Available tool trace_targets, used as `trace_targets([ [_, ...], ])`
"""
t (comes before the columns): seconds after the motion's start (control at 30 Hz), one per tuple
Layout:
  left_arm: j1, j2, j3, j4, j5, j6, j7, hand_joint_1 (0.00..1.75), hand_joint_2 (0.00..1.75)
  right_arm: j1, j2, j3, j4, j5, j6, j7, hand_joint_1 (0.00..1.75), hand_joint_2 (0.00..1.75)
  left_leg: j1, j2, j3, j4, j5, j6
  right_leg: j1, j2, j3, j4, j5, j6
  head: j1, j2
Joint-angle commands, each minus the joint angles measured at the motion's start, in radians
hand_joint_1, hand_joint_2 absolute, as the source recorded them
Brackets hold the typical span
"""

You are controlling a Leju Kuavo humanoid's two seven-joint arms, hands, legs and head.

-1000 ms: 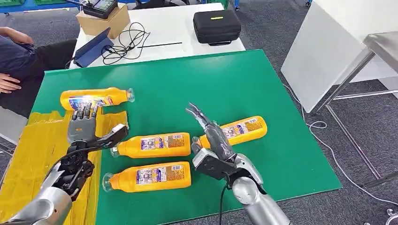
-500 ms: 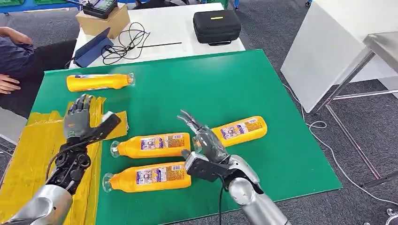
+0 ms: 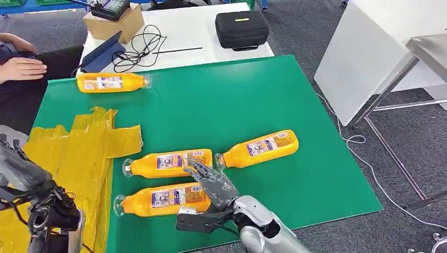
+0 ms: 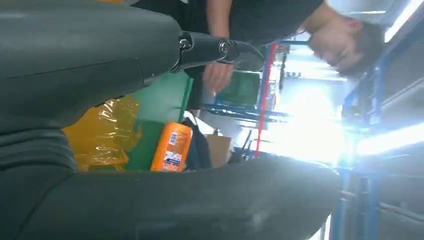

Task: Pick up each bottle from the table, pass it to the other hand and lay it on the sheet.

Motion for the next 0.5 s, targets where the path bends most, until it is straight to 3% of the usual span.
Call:
trace_targets([
  [0.03,0.094,0.004,0.008,-0.131,0.042,0.018,0.000,0.00,0.00,-0.092,0.031,0.137,0.164,0.019,0.036,0.008,0.00,1.75,0.000,0.004,0.003,-0.001,-0.001,-0.001,0.001,0.003,0.002,-0.001,0.000,-0.001,0.000,0.000],
  [0.5,0.098,0.007,-0.009,-0.135,0.053,0.024,0.000,0.00,0.00,-0.168,0.094,0.191,0.324,0.031,0.043,0.028,0.00,1.75,0.000,0.001,0.003,-0.001,0.000,0.000,0.000,0.000,0.003,-0.001,0.000,0.000,0.000,0.000],
])
